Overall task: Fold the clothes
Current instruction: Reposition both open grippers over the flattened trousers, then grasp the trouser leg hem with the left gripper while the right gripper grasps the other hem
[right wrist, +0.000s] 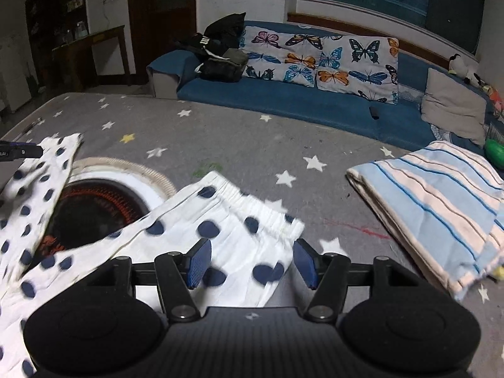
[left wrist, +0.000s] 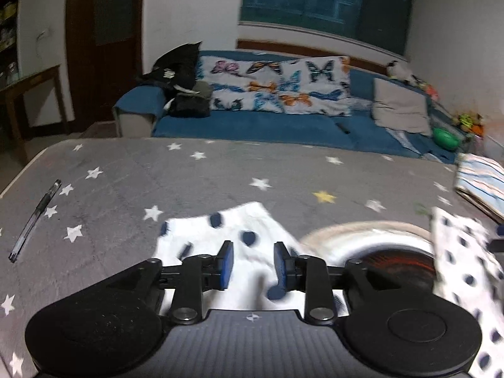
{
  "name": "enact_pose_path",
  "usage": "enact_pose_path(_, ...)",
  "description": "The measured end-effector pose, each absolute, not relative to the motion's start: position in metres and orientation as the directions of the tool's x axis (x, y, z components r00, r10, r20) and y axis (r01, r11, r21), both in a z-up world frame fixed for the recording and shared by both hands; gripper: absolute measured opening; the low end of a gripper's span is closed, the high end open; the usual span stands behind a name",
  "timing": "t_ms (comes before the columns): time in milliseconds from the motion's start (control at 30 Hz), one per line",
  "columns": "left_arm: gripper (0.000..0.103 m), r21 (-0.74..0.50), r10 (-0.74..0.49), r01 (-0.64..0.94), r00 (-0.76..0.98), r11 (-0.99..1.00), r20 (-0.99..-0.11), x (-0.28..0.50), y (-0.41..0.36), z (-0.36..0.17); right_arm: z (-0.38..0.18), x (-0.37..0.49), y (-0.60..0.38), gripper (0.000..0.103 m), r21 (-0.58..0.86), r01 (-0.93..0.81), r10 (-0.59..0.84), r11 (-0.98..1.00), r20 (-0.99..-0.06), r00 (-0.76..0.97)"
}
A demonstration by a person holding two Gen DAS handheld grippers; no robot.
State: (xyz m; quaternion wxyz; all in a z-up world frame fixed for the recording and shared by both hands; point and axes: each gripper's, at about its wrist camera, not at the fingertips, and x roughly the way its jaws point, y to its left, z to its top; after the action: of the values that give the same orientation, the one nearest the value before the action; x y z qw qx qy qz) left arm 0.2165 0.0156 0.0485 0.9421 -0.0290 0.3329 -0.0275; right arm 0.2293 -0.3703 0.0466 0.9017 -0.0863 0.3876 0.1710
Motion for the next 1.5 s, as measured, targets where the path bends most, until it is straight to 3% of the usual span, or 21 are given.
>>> enact_pose_path(233, 0.056, -0.061, -0.165, 0.163, 0.761, 0.985, -0.627, 0.155, -0.022, 0.06, 0.05, 0.175, -0.367, 0.06, -0.027, -0.417, 0.261, 0.909, -0.743, 0.617)
enact_pose_path(467, 0.065, -0.102, -0.281, 0.283, 0.718, 0.954, -0.637, 0.084, -0.062, 0.061, 0.048, 0.121, -0.366, 0.061, -0.013, -0.448, 0.286, 0.894, -0.752, 0.594)
enact_pose_path(700, 0.065, -0.168, -0.427, 0.422, 0.652, 0.891, -0.627, 0.011, -0.101, 0.057, 0.045, 0.072, -0.37, 0.061, 0.004, -0.461, 0.307, 0.888, -0.75, 0.586)
enact_pose_path(1000, 0.063, -0.212, -0.571, 0.58, 0.554, 0.787, -0.606, -0.054, -0.142, 0.051, 0.044, 0.016, -0.374, 0.061, -0.002, -0.497, 0.323, 0.868, -0.759, 0.566)
enact_pose_path(1267, 0.063, -0.048, -0.558, 0.698, 0.527, 0.714, -0.641, -0.083, -0.18, 0.035, 0.045, 0.008, -0.386, 0.061, 0.006, -0.45, 0.302, 0.893, -0.75, 0.588)
enact_pose_path(1500, 0.031, -0.032, -0.509, 0.68, 0.516, 0.732, -0.689, -0.077, -0.186, 0.019, 0.047, 0.018, -0.39, 0.06, 0.011, -0.427, 0.293, 0.904, -0.742, 0.603)
